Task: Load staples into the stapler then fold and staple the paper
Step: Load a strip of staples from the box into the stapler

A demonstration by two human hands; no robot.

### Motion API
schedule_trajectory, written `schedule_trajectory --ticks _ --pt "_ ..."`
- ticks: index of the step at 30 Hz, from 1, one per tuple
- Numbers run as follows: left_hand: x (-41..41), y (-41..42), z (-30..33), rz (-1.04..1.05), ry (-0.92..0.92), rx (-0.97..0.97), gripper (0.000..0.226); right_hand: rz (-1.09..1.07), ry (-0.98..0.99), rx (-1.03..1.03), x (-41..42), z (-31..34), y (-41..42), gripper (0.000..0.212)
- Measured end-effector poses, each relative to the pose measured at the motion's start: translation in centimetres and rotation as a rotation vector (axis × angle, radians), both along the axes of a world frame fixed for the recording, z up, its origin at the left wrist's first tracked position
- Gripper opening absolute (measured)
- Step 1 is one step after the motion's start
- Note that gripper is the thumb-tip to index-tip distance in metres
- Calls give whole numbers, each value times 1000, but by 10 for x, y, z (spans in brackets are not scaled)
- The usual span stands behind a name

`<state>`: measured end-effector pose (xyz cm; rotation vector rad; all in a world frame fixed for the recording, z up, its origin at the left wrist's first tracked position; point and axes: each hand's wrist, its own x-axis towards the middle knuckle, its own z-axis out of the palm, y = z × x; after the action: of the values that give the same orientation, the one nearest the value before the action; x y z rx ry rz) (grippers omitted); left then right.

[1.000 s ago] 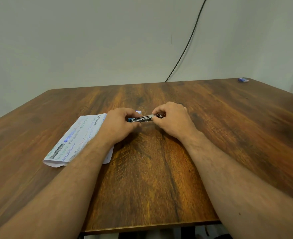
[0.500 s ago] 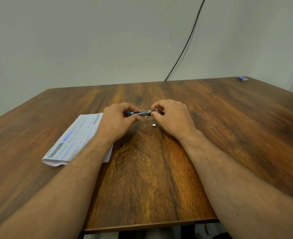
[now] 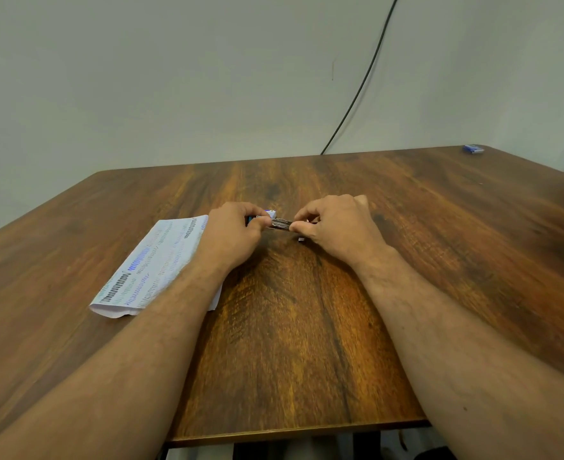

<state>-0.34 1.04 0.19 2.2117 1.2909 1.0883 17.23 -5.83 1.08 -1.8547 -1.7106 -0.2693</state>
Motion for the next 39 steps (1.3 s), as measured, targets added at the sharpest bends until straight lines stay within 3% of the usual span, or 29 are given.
schedule_trajectory --ticks 8,16,21,25,29,32,35,39 --pt "0 3 -4 -52 128 31 24 3 17 -9 1 -2 2 23" --pt "3 6 -6 6 386 177 29 17 68 -29 -1 -3 2 30" --pt "4 2 -5 8 377 174 29 44 85 -40 -2 -2 -1 34" --pt "5 3 -3 -113 362 146 43 52 32 18 -4 -3 0 41" --pt "5 6 -7 -165 516 70 52 57 7 137 -6 -1 -5 26" --pt "7 8 -9 -143 590 50 52 48 -30 102 -7 1 -11 22" --pt "7 7 -7 -94 554 132 47 62 -65 3 -9 3 -15 27" --pt "3 7 -6 -44 409 82 48 56 -64 -77 -10 2 -13 30"
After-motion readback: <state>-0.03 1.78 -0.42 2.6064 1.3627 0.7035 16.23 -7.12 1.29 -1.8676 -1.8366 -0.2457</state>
